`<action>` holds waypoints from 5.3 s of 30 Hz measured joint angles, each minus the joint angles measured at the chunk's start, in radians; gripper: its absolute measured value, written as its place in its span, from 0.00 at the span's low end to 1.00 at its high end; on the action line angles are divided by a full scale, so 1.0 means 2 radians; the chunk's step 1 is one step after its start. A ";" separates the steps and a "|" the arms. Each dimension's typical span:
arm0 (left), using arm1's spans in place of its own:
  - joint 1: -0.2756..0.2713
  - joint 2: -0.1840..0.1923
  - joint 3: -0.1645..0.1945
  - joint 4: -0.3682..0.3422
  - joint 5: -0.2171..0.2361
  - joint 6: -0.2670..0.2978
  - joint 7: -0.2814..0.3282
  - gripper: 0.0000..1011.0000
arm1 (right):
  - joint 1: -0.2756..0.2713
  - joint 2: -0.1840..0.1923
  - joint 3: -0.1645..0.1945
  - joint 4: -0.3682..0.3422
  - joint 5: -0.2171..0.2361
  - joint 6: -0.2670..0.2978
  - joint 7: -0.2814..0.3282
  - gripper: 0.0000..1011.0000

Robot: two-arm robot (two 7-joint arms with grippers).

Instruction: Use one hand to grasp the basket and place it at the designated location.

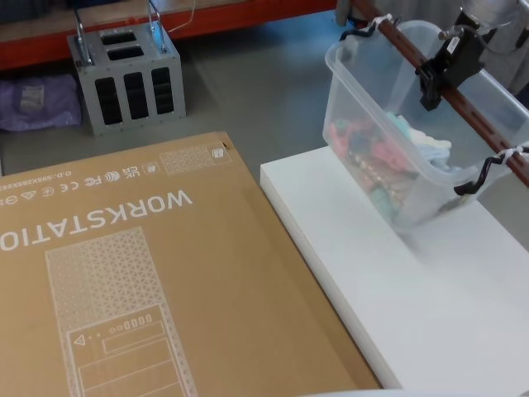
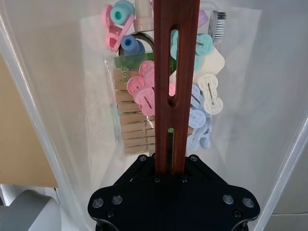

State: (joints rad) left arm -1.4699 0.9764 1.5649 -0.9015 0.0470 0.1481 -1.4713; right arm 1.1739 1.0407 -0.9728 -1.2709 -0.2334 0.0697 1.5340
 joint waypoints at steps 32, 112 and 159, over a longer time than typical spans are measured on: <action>0.000 0.000 0.000 0.000 0.000 0.000 0.000 0.00 | 0.011 -0.014 -0.006 0.016 -0.006 -0.013 0.003 0.00; 0.000 0.000 0.000 0.000 0.000 0.000 0.000 0.00 | 0.075 -0.082 -0.086 -0.036 0.000 -0.086 -0.001 0.00; 0.000 0.000 0.000 0.000 0.000 0.000 0.000 0.00 | 0.097 -0.115 -0.129 -0.102 0.015 -0.142 -0.022 0.00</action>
State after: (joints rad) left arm -1.4699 0.9764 1.5649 -0.9012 0.0470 0.1481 -1.4714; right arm 1.3671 0.8113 -1.2313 -1.4745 -0.2040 -0.2143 1.4897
